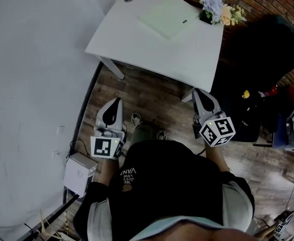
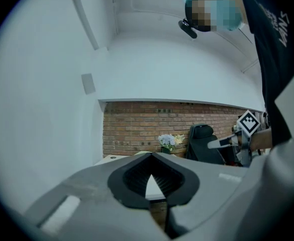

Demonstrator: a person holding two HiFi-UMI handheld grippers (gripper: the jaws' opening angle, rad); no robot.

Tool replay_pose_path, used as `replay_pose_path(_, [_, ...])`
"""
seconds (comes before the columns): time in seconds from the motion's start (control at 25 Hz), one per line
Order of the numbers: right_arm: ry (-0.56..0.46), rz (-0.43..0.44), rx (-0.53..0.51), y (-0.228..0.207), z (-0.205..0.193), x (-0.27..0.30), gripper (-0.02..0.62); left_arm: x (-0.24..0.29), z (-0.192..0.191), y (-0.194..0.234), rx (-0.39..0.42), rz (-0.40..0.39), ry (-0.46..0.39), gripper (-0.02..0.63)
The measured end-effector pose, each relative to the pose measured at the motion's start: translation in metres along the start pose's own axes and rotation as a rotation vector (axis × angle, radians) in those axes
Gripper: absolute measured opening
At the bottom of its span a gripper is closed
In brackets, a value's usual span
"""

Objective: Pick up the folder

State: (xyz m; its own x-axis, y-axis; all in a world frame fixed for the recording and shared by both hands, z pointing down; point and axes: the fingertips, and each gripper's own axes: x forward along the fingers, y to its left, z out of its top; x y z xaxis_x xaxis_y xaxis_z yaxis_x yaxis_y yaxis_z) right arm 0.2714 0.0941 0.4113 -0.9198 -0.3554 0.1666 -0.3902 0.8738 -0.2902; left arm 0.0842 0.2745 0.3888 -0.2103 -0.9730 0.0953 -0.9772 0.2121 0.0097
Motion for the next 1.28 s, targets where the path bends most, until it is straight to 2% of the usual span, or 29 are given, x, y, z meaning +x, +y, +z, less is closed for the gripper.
replay_pose_path(0.32, [-0.005, -0.045, 0.007, 0.002, 0.003, 0.029, -0.002, 0.022, -0.001, 0.03, 0.015, -0.036, 0.005, 0.0])
replay_pose_path(0.84, [-0.01, -0.108, 0.012, 0.026, 0.012, 0.108, -0.002, 0.063, 0.003, 0.117, 0.007, -0.093, 0.007, 0.0])
replay_pose_path(1.28, [-0.033, -0.203, 0.018, 0.049, 0.017, 0.163, -0.002, 0.095, 0.006, 0.189, 0.008, -0.176, 0.015, 0.0])
